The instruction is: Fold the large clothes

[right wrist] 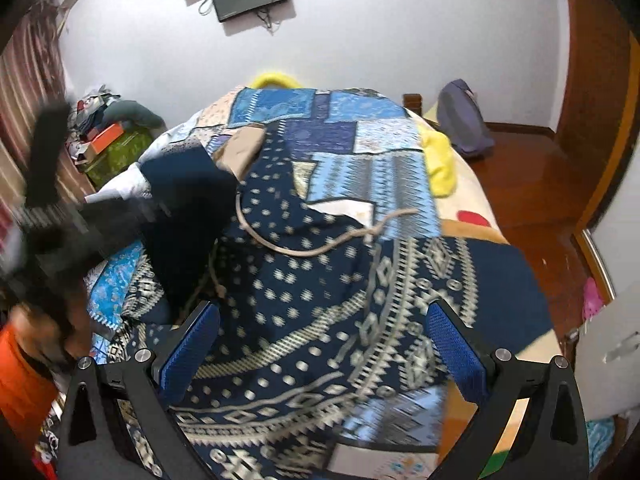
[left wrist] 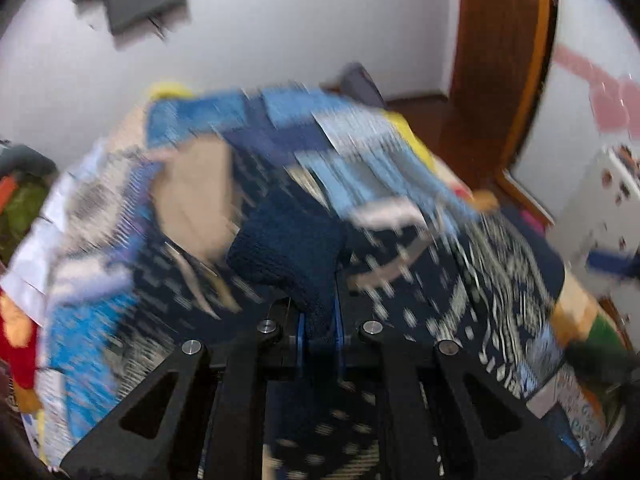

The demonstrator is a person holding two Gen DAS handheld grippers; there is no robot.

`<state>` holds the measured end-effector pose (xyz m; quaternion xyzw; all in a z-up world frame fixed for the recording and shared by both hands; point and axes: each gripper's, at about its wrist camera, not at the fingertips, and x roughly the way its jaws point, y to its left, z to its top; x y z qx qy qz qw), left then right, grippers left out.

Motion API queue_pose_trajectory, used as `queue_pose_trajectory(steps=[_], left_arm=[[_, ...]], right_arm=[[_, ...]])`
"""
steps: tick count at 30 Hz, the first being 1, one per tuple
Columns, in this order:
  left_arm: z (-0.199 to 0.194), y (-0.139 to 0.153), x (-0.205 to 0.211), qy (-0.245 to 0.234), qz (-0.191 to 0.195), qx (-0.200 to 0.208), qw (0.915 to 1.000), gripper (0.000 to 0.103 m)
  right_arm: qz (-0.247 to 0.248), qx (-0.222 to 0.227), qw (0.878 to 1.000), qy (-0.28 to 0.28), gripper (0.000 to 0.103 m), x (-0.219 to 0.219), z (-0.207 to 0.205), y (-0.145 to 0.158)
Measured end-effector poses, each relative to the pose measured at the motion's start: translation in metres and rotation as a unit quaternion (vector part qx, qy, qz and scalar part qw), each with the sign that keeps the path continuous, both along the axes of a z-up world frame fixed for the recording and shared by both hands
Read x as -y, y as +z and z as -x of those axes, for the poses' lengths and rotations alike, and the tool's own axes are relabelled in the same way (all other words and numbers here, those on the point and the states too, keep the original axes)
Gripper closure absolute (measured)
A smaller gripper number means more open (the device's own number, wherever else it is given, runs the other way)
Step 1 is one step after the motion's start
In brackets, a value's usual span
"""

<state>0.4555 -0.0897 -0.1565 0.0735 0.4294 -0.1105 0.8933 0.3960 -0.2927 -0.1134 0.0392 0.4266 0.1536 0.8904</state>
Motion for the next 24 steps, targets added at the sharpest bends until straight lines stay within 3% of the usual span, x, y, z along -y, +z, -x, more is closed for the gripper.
queue_pose_trajectory(steps=[3, 7, 10, 12, 15, 19, 24], left_arm=[[0.007, -0.035, 0.017, -0.011, 0.016, -0.050, 0.9986, 0.092], [0.015, -0.056, 0.025, -0.021, 0.028, -0.089, 0.9954, 0.090], [0.026, -0.050, 0.018, -0.033, 0.041, -0.102, 0.9933, 0.063], [0.036, -0.034, 0.003, -0.030, 0.050, -0.090, 0.9942, 0.030], [0.051, -0.012, -0.030, -0.016, 0.057, -0.055, 0.9967, 0.017], [0.067, -0.006, -0.098, 0.044, 0.040, -0.036, 0.9976, 0.014], [0.087, -0.042, -0.202, 0.146, -0.003, -0.071, 0.9867, 0.013]], right_arm=[[0.005, -0.008, 1.000, -0.006, 0.000, 0.011, 0.003, -0.004], [0.011, -0.022, 1.000, -0.005, 0.000, 0.017, 0.006, -0.013], [0.015, -0.030, 0.999, 0.001, 0.000, 0.013, 0.006, -0.018], [0.016, -0.036, 0.999, 0.007, 0.000, 0.007, 0.005, -0.022], [0.014, -0.045, 0.999, 0.021, 0.000, -0.007, 0.000, -0.027], [0.013, -0.058, 0.997, 0.045, 0.000, -0.033, -0.009, -0.033], [0.033, -0.071, 0.995, 0.066, 0.000, -0.065, -0.032, -0.050]])
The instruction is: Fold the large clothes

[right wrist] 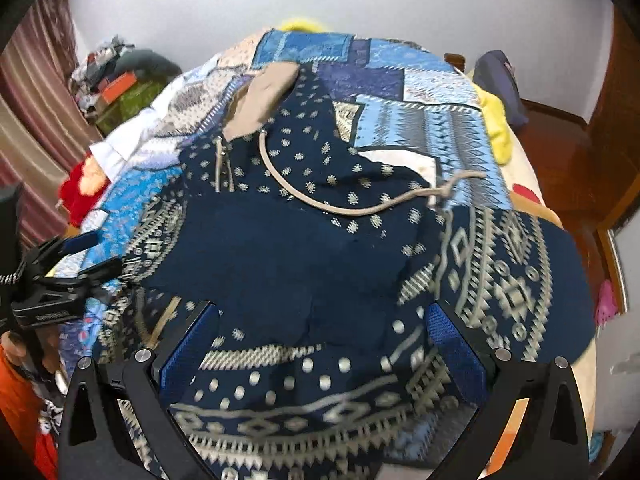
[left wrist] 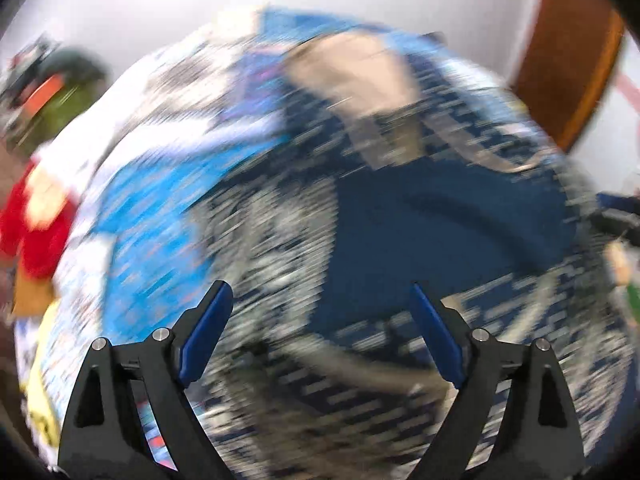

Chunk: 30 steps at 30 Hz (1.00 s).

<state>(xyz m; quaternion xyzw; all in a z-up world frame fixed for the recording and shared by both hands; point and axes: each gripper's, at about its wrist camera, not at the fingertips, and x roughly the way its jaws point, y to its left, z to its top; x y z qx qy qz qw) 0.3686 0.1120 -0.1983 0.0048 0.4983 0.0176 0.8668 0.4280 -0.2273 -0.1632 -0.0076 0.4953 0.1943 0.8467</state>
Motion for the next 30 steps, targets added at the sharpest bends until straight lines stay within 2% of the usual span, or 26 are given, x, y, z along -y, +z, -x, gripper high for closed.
queue_pose_trajectory(steps=[2, 4, 6, 9, 10, 11, 13, 15, 16, 20, 22, 24, 26, 29, 30], left_arm=[[0.012, -0.021, -0.038, 0.040, -0.007, -0.021, 0.9990, 0.013], [0.021, -0.041, -0.063, 0.062, -0.009, -0.040, 0.9972, 0.013], [0.027, -0.059, -0.080, 0.074, -0.010, -0.056, 0.9956, 0.013], [0.028, -0.080, -0.085, 0.066, 0.000, -0.063, 0.9958, 0.013], [0.027, -0.082, -0.080, 0.056, -0.006, -0.053, 0.9970, 0.013], [0.024, -0.085, -0.074, 0.047, -0.019, -0.045, 0.9977, 0.014], [0.014, -0.090, -0.063, 0.042, -0.043, -0.035, 0.9976, 0.026], [0.001, -0.095, -0.058, 0.055, -0.067, -0.036, 0.9956, 0.044], [-0.004, -0.097, -0.060, 0.069, -0.075, -0.037, 0.9941, 0.047], [-0.006, -0.090, -0.074, 0.123, -0.041, -0.021, 0.9913, 0.053], [0.001, -0.085, -0.078, 0.138, -0.050, -0.008, 0.9892, 0.053], [0.006, -0.080, -0.080, 0.148, -0.059, -0.002, 0.9873, 0.053], [0.008, -0.080, -0.080, 0.152, -0.062, -0.010, 0.9864, 0.052], [0.004, -0.080, -0.081, 0.149, -0.070, -0.024, 0.9861, 0.050], [0.001, -0.083, -0.080, 0.148, -0.074, -0.027, 0.9858, 0.049]], right_arm=[[0.021, -0.004, 1.000, -0.009, 0.002, -0.006, -0.012, -0.011], [0.030, -0.017, 0.999, -0.017, 0.009, -0.006, -0.022, -0.023], [0.035, -0.038, 0.998, -0.023, 0.031, -0.005, -0.030, -0.036], [0.023, -0.073, 0.996, -0.036, 0.044, -0.002, -0.039, -0.054], [0.021, -0.067, 0.997, -0.042, 0.046, -0.001, -0.037, -0.056], [0.024, -0.059, 0.997, -0.041, 0.054, -0.002, -0.036, -0.055], [0.026, -0.051, 0.998, -0.036, 0.067, -0.003, -0.033, -0.052], [0.034, -0.032, 0.998, -0.031, 0.088, -0.006, -0.030, -0.045], [0.047, -0.019, 0.998, -0.031, 0.092, -0.008, -0.029, -0.041], [0.054, 0.013, 0.998, -0.017, 0.095, -0.005, -0.026, -0.019], [0.075, 0.040, 0.996, -0.012, 0.095, -0.002, -0.021, -0.008], [0.084, 0.041, 0.996, -0.006, 0.095, 0.004, -0.021, -0.006], [0.099, 0.034, 0.994, -0.007, 0.095, 0.009, -0.021, -0.012], [0.153, 0.035, 0.987, -0.023, 0.095, 0.018, -0.023, -0.029], [0.159, 0.020, 0.987, -0.027, 0.095, 0.024, -0.026, -0.038]])
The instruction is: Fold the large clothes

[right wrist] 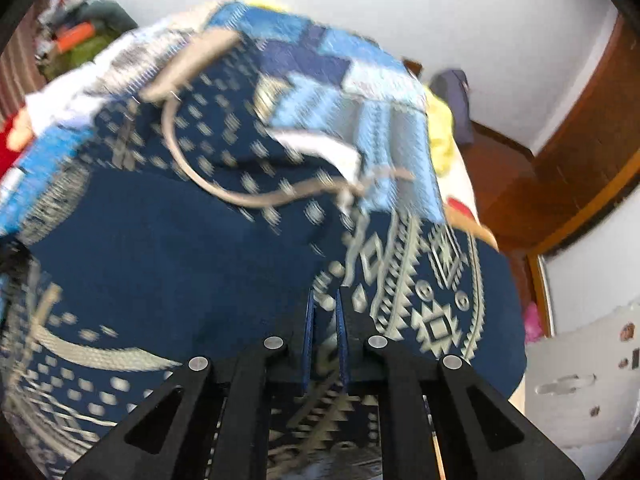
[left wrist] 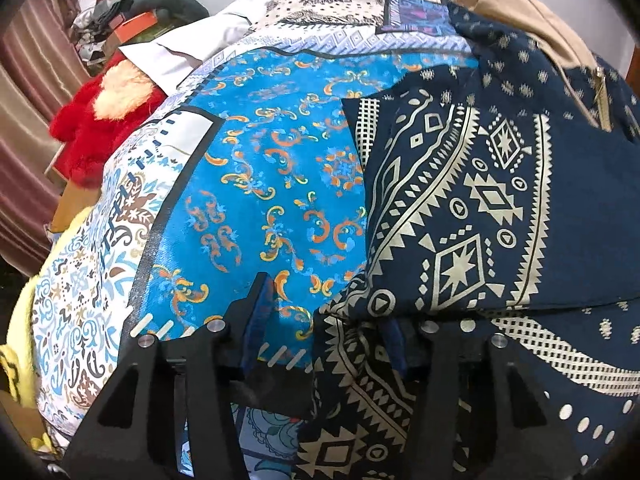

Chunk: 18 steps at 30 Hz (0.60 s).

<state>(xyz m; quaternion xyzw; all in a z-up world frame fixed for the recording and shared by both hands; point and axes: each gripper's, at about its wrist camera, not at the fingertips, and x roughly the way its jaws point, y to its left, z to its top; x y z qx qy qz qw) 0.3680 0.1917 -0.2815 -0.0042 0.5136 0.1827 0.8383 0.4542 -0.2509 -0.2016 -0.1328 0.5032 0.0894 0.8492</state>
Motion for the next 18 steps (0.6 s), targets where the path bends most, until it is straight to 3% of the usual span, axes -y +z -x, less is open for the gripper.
queue_pose_trajectory(steps=[4, 6, 12, 18], left_arm=[[-0.007, -0.004, 0.007, -0.008, -0.014, -0.014, 0.9998, 0.045], [-0.005, -0.006, 0.009, -0.019, -0.018, -0.024, 0.9994, 0.044], [0.016, 0.004, 0.018, -0.033, 0.041, -0.047, 0.9975, 0.044], [0.038, 0.044, 0.031, -0.060, 0.024, -0.027, 0.9975, 0.031]], right_arm=[[-0.011, -0.005, 1.000, -0.014, 0.094, 0.016, 0.001, -0.011], [0.007, -0.006, 1.000, -0.008, 0.094, 0.014, 0.004, -0.011], [0.070, 0.005, 0.998, 0.003, 0.094, 0.004, 0.015, -0.011], [0.011, 0.010, 0.999, -0.035, 0.094, 0.032, 0.021, 0.010]])
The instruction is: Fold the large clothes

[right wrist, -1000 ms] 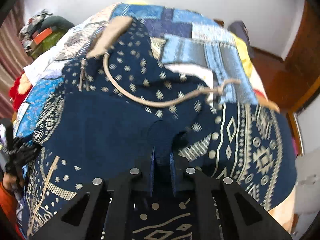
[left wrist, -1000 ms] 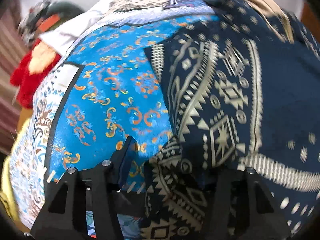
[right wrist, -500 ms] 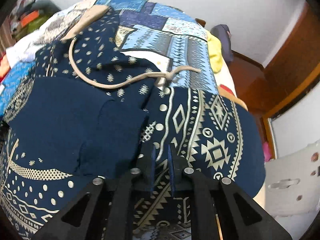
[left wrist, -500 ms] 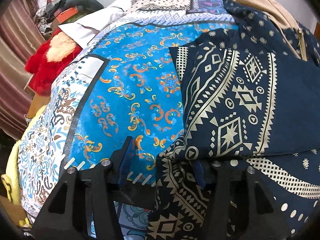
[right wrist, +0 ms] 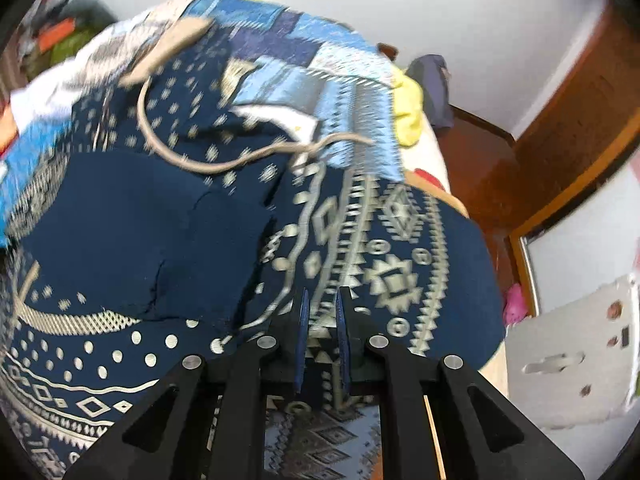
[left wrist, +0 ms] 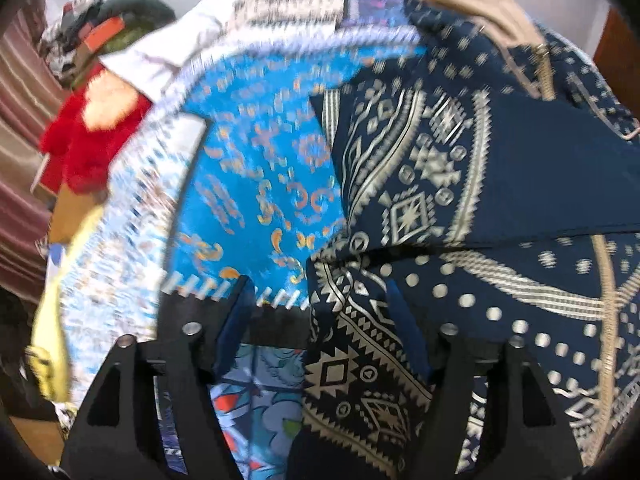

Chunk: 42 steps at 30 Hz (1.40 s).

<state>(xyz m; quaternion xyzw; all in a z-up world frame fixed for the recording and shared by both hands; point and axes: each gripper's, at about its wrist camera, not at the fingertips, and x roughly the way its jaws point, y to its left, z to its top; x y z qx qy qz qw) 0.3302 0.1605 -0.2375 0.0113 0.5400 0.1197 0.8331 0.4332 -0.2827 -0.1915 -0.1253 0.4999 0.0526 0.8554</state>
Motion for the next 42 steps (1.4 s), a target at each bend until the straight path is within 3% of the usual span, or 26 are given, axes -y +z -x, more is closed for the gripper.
queue_pose_trajectory(steps=[2, 4, 7, 12, 17, 19, 20, 21, 23, 26, 31, 35, 37, 38, 40, 42], left_arm=[[0.000, 0.015, 0.008, -0.008, -0.007, 0.015, 0.9998, 0.028], [-0.004, 0.030, 0.012, -0.016, -0.009, 0.028, 0.9994, 0.027], [-0.018, 0.045, 0.030, -0.031, 0.005, 0.041, 0.9987, 0.024], [-0.050, 0.049, 0.072, -0.067, 0.011, 0.046, 0.9967, 0.020], [-0.081, 0.047, 0.130, -0.120, 0.020, 0.043, 0.9917, 0.020], [-0.091, 0.044, 0.152, -0.140, 0.025, 0.039, 0.9890, 0.020], [-0.096, 0.041, 0.165, -0.152, 0.028, 0.035, 0.9873, 0.019], [-0.100, 0.038, 0.175, -0.161, 0.028, 0.033, 0.9860, 0.019], [-0.108, 0.031, 0.198, -0.179, 0.028, 0.027, 0.9832, 0.020], [-0.121, 0.020, 0.230, -0.202, 0.039, 0.013, 0.9786, 0.019], [-0.139, 0.007, 0.265, -0.217, 0.054, 0.001, 0.9747, 0.018], [-0.153, 0.006, 0.283, -0.218, 0.056, 0.000, 0.9743, 0.016], [-0.156, 0.005, 0.288, -0.217, 0.049, 0.000, 0.9749, 0.016], [-0.158, 0.006, 0.288, -0.217, 0.048, 0.001, 0.9750, 0.016], [-0.160, 0.008, 0.287, -0.215, 0.052, 0.003, 0.9752, 0.016], [-0.159, 0.009, 0.282, -0.209, 0.062, 0.003, 0.9758, 0.016]], right_arm=[[0.005, 0.007, 1.000, -0.022, 0.094, 0.011, -0.005, 0.001], [0.030, -0.014, 0.999, -0.036, 0.094, 0.022, -0.016, -0.014], [0.014, -0.014, 1.000, -0.016, 0.094, 0.030, -0.019, -0.021], [0.035, -0.007, 0.999, 0.002, 0.094, 0.035, -0.011, -0.019], [0.025, -0.002, 0.999, -0.038, 0.091, 0.068, -0.004, -0.018], [-0.004, -0.006, 0.999, -0.054, 0.068, 0.086, -0.008, -0.019], [-0.006, -0.005, 0.998, -0.068, 0.030, 0.095, -0.009, -0.019], [0.011, 0.005, 0.995, -0.096, 0.002, 0.109, -0.009, -0.019], [-0.002, 0.007, 0.994, -0.109, 0.002, 0.129, -0.007, -0.022], [-0.081, -0.015, 0.987, -0.135, 0.003, 0.161, -0.001, -0.025], [-0.195, -0.040, 0.962, -0.188, 0.005, 0.206, 0.001, -0.034], [-0.280, -0.071, 0.934, -0.209, 0.020, 0.221, -0.013, -0.057], [-0.331, -0.078, 0.912, -0.230, 0.021, 0.225, -0.021, -0.069], [-0.339, -0.075, 0.908, -0.235, 0.025, 0.228, -0.022, -0.071], [-0.359, -0.067, 0.898, -0.244, 0.034, 0.231, -0.028, -0.076], [-0.382, -0.060, 0.887, -0.253, 0.051, 0.234, -0.035, -0.081]])
